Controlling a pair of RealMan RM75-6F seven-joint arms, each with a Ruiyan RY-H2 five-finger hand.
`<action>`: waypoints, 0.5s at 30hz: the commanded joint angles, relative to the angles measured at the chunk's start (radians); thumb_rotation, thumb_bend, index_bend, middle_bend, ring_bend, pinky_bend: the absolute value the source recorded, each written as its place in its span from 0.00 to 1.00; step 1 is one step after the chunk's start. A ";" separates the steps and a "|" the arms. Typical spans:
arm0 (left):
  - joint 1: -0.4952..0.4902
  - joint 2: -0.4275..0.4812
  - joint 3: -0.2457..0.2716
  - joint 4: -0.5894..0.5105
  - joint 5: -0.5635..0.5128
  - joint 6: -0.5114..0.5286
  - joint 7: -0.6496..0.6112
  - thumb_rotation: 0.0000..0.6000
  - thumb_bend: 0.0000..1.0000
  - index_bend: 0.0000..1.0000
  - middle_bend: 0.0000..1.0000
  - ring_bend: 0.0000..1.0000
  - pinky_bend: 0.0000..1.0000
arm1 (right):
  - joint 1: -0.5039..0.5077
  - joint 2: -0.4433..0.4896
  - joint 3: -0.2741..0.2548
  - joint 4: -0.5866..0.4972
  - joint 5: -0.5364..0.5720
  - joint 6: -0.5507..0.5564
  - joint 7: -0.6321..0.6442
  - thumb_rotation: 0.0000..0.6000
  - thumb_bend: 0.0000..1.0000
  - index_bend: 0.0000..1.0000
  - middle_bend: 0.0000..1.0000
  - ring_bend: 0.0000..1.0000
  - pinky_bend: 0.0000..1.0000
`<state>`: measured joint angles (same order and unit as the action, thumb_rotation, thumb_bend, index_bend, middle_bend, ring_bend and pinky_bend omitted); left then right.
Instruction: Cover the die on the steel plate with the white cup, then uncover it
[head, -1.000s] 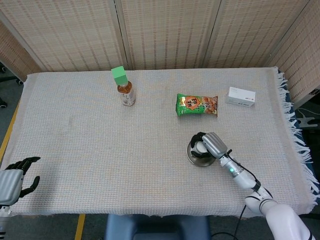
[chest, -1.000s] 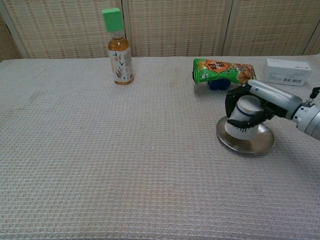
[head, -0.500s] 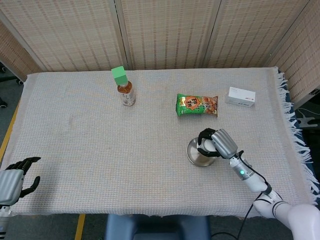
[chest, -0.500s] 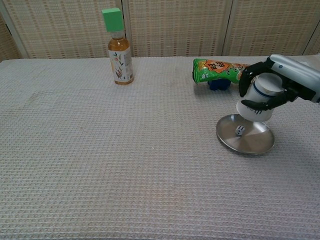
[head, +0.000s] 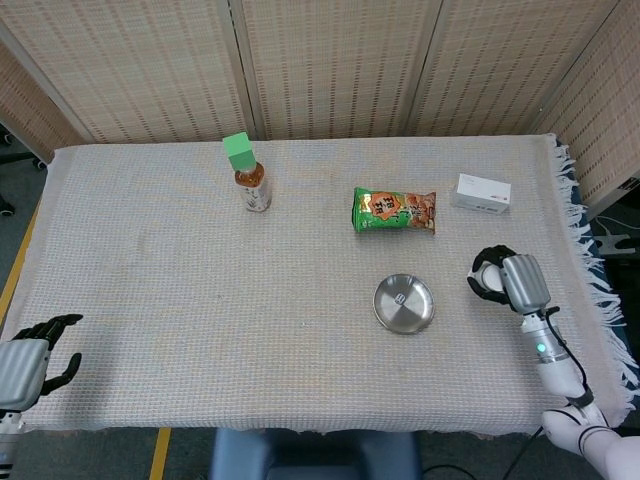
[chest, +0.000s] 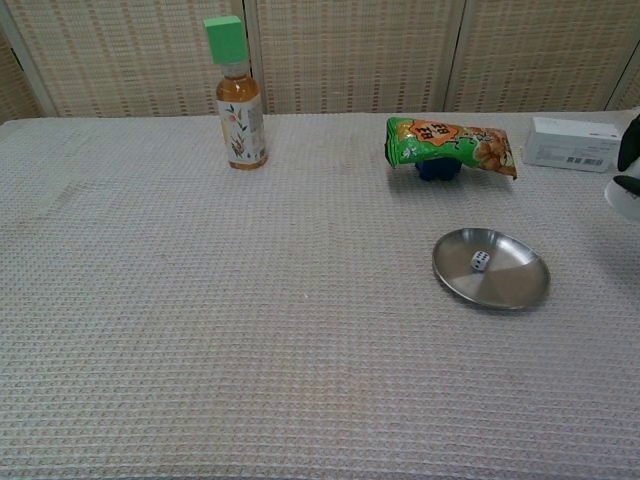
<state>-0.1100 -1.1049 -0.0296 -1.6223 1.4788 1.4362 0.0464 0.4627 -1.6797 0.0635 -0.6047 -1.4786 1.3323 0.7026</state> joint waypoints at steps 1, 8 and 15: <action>0.001 0.000 0.000 0.000 0.000 0.002 -0.001 1.00 0.40 0.24 0.28 0.32 0.40 | -0.007 -0.023 -0.012 0.047 -0.003 -0.047 0.027 1.00 0.22 0.56 0.52 0.42 0.68; 0.003 0.002 -0.002 0.002 -0.004 0.004 -0.011 1.00 0.40 0.24 0.29 0.32 0.40 | -0.003 -0.038 -0.047 0.094 -0.046 -0.075 0.067 1.00 0.22 0.38 0.44 0.28 0.60; 0.002 0.002 -0.002 0.003 -0.004 0.002 -0.009 1.00 0.40 0.24 0.29 0.32 0.40 | -0.002 -0.009 -0.080 0.081 -0.097 -0.048 0.107 1.00 0.16 0.09 0.12 0.00 0.22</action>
<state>-0.1082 -1.1032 -0.0314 -1.6191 1.4754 1.4384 0.0367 0.4605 -1.6949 -0.0121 -0.5200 -1.5699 1.2785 0.8077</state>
